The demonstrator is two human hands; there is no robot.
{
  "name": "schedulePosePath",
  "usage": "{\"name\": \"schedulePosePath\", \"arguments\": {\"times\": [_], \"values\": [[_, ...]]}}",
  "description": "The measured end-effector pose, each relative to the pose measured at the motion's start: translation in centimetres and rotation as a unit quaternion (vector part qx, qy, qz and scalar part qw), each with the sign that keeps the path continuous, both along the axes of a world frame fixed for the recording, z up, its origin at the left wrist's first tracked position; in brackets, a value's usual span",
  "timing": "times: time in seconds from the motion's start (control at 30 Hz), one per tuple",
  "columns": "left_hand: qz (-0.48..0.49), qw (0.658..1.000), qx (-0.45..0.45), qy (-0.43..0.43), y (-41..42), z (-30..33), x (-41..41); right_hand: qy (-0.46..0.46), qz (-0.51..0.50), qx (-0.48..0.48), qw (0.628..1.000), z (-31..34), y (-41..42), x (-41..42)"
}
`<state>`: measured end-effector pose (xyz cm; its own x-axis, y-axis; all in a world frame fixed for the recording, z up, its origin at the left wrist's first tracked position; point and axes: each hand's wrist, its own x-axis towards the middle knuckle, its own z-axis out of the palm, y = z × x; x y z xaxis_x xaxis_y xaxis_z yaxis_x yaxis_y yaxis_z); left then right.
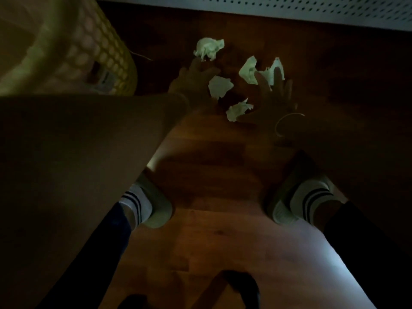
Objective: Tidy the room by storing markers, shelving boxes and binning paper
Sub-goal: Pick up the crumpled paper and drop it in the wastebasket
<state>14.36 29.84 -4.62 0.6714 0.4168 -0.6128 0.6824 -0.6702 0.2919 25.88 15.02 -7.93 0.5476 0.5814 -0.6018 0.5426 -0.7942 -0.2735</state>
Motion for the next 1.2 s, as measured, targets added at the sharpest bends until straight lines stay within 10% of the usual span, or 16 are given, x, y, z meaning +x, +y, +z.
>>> {"name": "schedulePosePath", "arguments": {"times": [0.43, 0.67, 1.2], "values": [[-0.122, 0.99, 0.042, 0.06, 3.3, -6.0, 5.1, 0.03, 0.118, -0.058, 0.991, -4.8, 1.6, 0.6], [-0.005, 1.0, -0.003, -0.024, 0.7, -7.3, 1.9, -0.001, 0.1, -0.036, 0.994, -4.5, 0.1, -1.5], [0.042, 0.989, 0.052, -0.131, 3.4, 8.7, -1.6, -0.042, 0.001, 0.098, 0.994, 10.3, 3.7, -0.6]]}}
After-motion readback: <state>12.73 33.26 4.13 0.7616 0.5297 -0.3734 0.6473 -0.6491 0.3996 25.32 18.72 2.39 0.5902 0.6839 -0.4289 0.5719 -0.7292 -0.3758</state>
